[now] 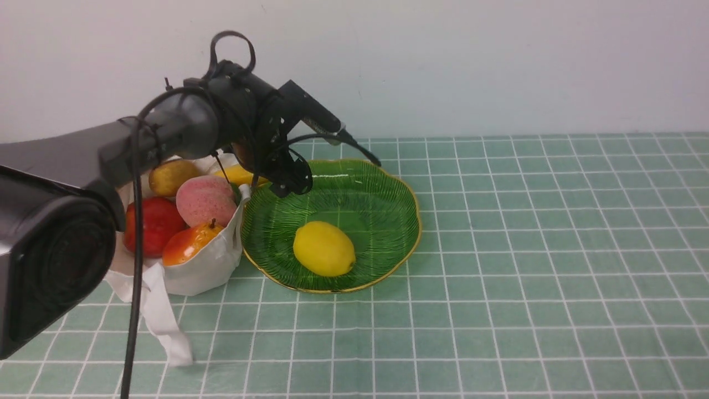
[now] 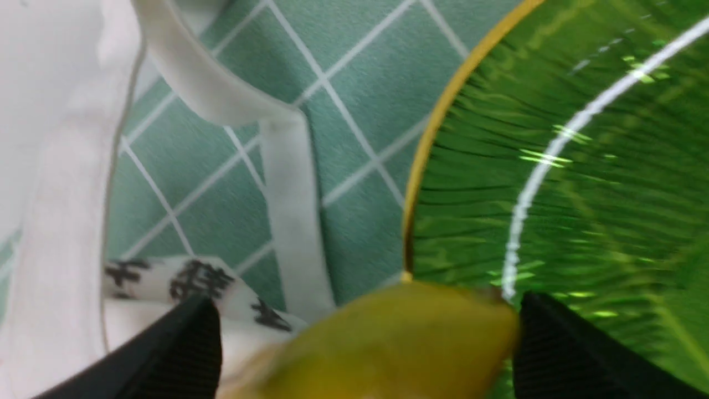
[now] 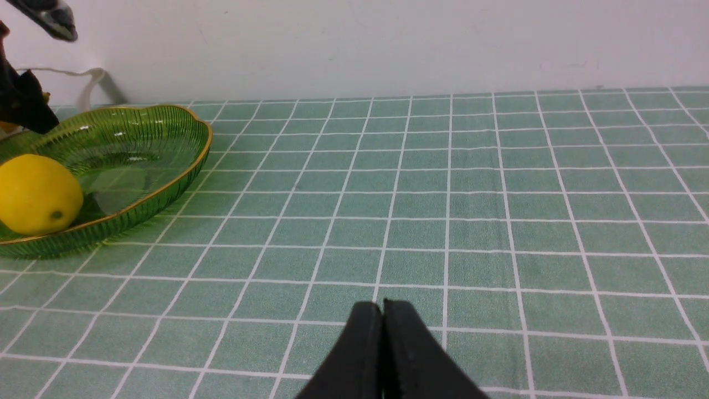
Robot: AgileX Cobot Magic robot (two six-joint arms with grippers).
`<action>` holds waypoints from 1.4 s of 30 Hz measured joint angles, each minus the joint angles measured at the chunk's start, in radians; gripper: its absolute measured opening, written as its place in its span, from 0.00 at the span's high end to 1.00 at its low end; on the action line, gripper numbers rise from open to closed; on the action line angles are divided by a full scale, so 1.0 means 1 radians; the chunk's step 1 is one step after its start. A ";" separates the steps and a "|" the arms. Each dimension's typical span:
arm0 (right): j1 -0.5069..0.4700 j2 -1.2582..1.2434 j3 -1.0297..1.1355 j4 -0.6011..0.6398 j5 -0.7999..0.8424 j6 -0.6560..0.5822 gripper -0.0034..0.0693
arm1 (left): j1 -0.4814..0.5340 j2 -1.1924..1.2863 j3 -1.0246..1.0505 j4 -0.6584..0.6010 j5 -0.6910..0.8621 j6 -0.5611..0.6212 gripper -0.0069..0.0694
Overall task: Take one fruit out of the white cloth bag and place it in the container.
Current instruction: 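Reach into the white bag and grasp the banana with the left gripper, then place the banana on the plate with the left gripper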
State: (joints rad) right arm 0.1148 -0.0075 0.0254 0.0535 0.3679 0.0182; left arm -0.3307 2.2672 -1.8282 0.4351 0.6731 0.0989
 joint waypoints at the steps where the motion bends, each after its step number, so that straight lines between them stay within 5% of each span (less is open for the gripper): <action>1: 0.000 0.000 0.000 0.000 0.000 0.000 0.97 | 0.000 0.010 0.000 0.023 -0.013 0.000 0.09; 11: 0.000 0.000 0.000 0.000 0.000 0.000 0.97 | -0.012 0.025 -0.010 0.088 -0.013 0.028 0.51; 23: 0.000 0.000 0.000 0.000 0.000 0.000 0.97 | -0.103 -0.088 -0.081 0.045 0.140 0.037 0.52; 42: 0.000 0.000 0.000 -0.001 0.000 0.000 0.97 | -0.033 -0.299 -0.081 0.021 0.147 -0.073 0.52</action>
State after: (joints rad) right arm 0.1148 -0.0075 0.0254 0.0526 0.3679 0.0182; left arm -0.3641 1.9679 -1.9094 0.4557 0.8197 0.0256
